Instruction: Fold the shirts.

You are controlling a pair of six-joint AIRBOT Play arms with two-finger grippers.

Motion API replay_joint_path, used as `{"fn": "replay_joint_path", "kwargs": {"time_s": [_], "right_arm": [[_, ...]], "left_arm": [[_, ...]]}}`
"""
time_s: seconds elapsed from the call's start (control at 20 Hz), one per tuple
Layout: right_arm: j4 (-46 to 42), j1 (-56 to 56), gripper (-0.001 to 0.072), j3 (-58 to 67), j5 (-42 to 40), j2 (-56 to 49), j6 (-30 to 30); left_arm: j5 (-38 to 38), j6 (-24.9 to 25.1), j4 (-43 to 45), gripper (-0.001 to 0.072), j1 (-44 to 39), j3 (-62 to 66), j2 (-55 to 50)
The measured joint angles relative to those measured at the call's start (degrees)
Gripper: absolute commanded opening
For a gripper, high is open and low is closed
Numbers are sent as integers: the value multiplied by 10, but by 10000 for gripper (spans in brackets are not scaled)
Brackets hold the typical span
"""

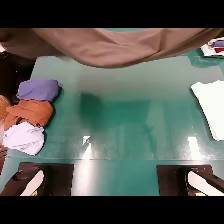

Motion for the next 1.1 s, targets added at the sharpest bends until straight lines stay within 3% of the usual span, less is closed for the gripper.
{"fn": "replay_joint_path", "kwargs": {"time_s": [0.35, 0.65, 0.85, 1.0, 1.05, 1.1], "right_arm": [[-77, -62, 17, 10, 48, 101, 76], [-81, -53, 17, -129, 103, 25, 133], [-78, -17, 17, -281, 59, -64, 144], [-73, 2, 20, -334, -22, -143, 143], [-72, 5, 89, -335, -44, -166, 142], [-71, 7, 359, -328, -58, -191, 142]], "left_arm": [[-83, -71, 68, 29, 0, 111, 11], [-129, -103, 133, 30, 0, -116, -42], [-62, -74, 140, 30, -17, -320, -130], [35, -38, 136, 32, -38, -376, -233], [59, -35, 134, 118, -40, -374, -265], [75, -36, 134, 473, -41, -365, -296]]}}
